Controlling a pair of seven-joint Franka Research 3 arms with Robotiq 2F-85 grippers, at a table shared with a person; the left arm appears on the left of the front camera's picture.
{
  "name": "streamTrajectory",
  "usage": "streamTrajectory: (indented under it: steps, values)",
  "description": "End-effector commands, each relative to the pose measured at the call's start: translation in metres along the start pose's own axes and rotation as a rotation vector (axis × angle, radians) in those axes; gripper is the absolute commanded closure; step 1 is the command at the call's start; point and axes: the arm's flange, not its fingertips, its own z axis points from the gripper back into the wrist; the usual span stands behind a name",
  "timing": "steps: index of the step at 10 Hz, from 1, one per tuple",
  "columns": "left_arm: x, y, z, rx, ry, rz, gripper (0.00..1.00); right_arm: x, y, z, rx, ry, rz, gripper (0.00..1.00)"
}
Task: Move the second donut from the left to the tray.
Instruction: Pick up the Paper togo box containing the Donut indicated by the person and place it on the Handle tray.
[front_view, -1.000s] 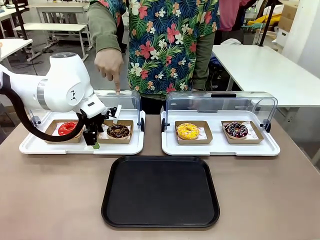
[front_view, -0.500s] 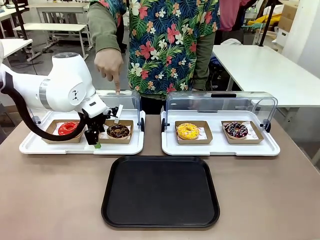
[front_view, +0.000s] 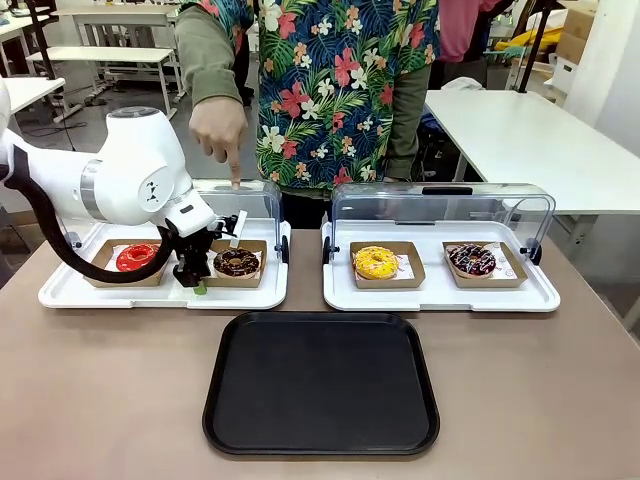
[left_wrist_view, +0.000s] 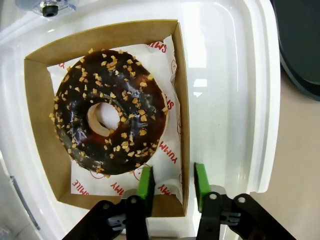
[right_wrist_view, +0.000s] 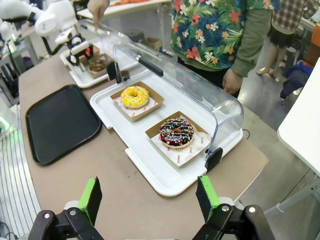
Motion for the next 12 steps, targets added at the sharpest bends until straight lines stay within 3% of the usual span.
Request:
streamTrajectory:
  steps: [1,2,5,12]
  values:
    - [0.0021,-0.0017,0.0066,-0.004,0.01,0.0,0.96,0.0007,-0.0031,-0.0005,-0.004,-0.035,0.028,0.0]
    - [0.0024,-0.0024,0.0072,-0.014,0.011,-0.002,1.0,0.0007,-0.0031,-0.0005,-0.004,-0.035,0.028,0.0]
    - [0.0035,-0.0023,0.0046,-0.04,0.043,-0.015,1.0,0.0007,-0.0031,-0.0005,-0.004,-0.035,0.028,0.0]
    - [0.0032,-0.0031,0.0015,-0.025,0.008,-0.012,1.0,0.0007,-0.0031,-0.0005,-0.004,-0.035,0.028,0.0]
